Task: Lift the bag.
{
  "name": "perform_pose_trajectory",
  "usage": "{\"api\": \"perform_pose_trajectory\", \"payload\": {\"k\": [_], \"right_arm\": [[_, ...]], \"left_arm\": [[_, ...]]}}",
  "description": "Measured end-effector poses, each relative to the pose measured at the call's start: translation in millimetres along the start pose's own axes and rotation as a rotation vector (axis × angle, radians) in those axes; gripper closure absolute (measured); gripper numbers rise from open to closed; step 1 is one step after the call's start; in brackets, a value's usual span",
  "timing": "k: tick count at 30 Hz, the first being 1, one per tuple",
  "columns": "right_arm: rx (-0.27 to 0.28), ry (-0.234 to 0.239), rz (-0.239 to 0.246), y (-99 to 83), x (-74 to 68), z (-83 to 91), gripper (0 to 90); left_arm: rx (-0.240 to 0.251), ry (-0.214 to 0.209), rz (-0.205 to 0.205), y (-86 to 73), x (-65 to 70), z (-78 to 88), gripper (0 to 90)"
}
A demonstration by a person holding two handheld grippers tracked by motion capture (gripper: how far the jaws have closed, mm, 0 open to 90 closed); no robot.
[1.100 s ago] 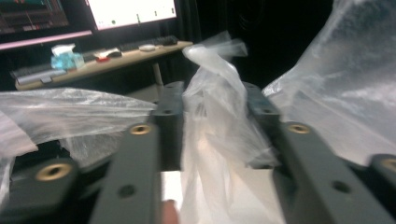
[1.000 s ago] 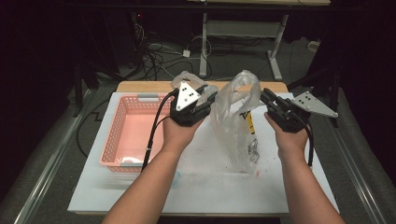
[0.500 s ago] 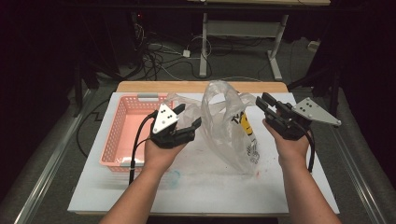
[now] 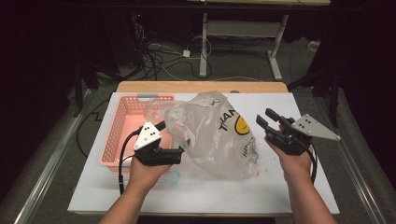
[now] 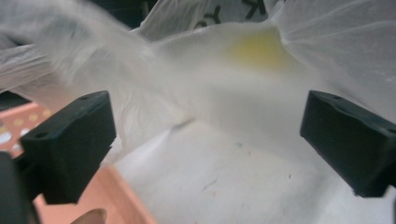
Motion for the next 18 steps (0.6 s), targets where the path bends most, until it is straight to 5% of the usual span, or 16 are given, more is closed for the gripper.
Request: {"api": "perform_pose_trajectory", "payload": {"k": [18], "right_arm": [[-0.186, 0.054, -0.033, -81.5, -24.1, 16.2, 17.9]], "left_arm": [[-0.048, 0.034, 0.044, -38.5, -26.2, 29.8, 0.0]]}}
Point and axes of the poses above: each handheld gripper's, and its own axes: z roughly backward along the jaws, y roughly out of its top, x roughly to its right, the point moved 4 cm from there along -z, roughly forward along the jaws, and after that the axes turned 15 degrees about z, right-handed, at the moved point
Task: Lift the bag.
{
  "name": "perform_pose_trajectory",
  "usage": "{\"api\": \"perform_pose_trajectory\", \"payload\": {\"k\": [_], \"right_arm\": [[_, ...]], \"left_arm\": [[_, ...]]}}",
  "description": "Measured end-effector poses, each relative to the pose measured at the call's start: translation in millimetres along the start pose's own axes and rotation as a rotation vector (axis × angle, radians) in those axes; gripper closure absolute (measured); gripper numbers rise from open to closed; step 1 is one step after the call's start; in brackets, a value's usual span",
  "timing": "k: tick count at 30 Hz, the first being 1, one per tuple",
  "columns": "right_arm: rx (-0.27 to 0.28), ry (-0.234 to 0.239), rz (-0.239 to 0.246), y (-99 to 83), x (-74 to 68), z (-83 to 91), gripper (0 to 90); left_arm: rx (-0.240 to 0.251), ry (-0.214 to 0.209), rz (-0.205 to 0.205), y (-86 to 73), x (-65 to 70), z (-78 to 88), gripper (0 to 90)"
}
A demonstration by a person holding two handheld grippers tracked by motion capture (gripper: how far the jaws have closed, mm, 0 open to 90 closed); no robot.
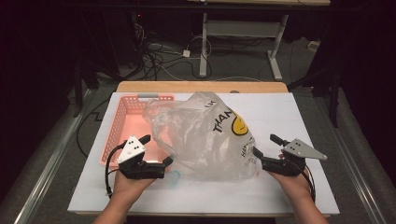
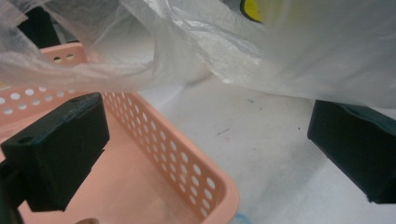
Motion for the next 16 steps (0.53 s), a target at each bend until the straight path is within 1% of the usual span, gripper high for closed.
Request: {"api": "perform_pose_trajectory", "payload": {"k": [4, 6, 8, 11, 13, 16], "right_arm": [[-0.036, 0.008, -0.011, -14.9, -2.6, 6.4, 12.5], [-0.056, 0.005, -0.03, -21.8, -3.0, 9.8, 5.7], [-0.067, -0.003, -0.033, -26.3, -3.4, 12.3, 0.0], [-0.08, -0.006, -0.029, -33.0, -4.1, 16.1, 0.0], [-0.083, -0.01, -0.044, -36.0, -4.1, 16.5, 0.0], [-0.085, -0.015, -0.035, -37.0, -5.9, 14.9, 0.0]], "left_arm": [[-0.022, 0.013, 0.007, -10.3, -5.0, 4.1, 0.0], [-0.029, 0.02, 0.014, -14.6, -7.2, 5.8, 0.0], [-0.036, 0.028, 0.015, -18.8, -10.2, 8.6, 0.0], [-0.033, 0.05, 0.014, -25.1, -14.9, 12.7, 0.0], [-0.035, 0.054, 0.019, -26.8, -16.9, 13.7, 0.0], [-0.033, 0.059, 0.026, -28.0, -19.2, 13.6, 0.0]]}}
Point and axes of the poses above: each handheld gripper's, and its own axes: z roughly backward along the jaws, y roughly out of its top, x roughly to its right, the point moved 4 cm from there along -z, roughly forward along the jaws, and after that the axes turned 15 degrees about z, right-handed, at the moved point
